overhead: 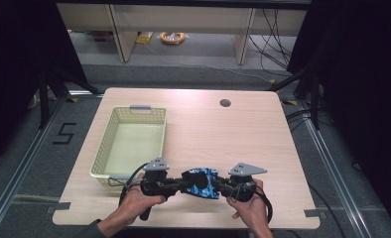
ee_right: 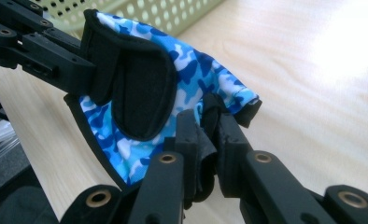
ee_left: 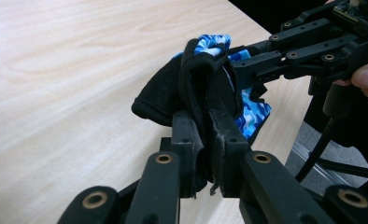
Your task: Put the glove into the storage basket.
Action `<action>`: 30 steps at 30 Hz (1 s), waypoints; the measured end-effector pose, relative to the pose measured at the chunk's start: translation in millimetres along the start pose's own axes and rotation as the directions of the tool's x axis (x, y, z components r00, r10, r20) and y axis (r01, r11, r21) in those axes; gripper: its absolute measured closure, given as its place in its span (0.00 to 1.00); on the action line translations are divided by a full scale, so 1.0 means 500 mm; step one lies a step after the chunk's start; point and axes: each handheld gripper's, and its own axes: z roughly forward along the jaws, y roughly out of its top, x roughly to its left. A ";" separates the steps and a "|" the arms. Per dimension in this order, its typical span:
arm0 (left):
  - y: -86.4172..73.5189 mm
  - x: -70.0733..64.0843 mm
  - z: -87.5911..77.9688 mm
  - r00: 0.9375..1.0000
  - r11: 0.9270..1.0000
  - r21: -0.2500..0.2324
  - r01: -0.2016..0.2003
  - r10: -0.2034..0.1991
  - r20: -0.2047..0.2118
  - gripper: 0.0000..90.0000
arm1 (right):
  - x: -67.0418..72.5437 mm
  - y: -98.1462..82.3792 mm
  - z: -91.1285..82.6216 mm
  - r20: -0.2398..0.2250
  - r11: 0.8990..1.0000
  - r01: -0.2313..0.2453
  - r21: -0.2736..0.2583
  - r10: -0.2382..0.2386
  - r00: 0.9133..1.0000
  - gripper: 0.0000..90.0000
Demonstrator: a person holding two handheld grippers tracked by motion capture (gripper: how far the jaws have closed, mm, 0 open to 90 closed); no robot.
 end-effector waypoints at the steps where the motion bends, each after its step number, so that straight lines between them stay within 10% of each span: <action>1: 0.005 0.000 -0.006 1.000 1.000 -0.002 -0.001 0.001 -0.005 0.90 | 0.003 0.007 -0.001 0.005 1.000 0.002 0.001 -0.002 1.000 0.91; 30: 0.074 0.093 -0.165 0.993 0.995 -0.073 0.063 -0.070 -0.098 0.89 | 0.073 0.212 0.083 -0.030 0.994 0.111 -0.001 -0.111 0.993 0.91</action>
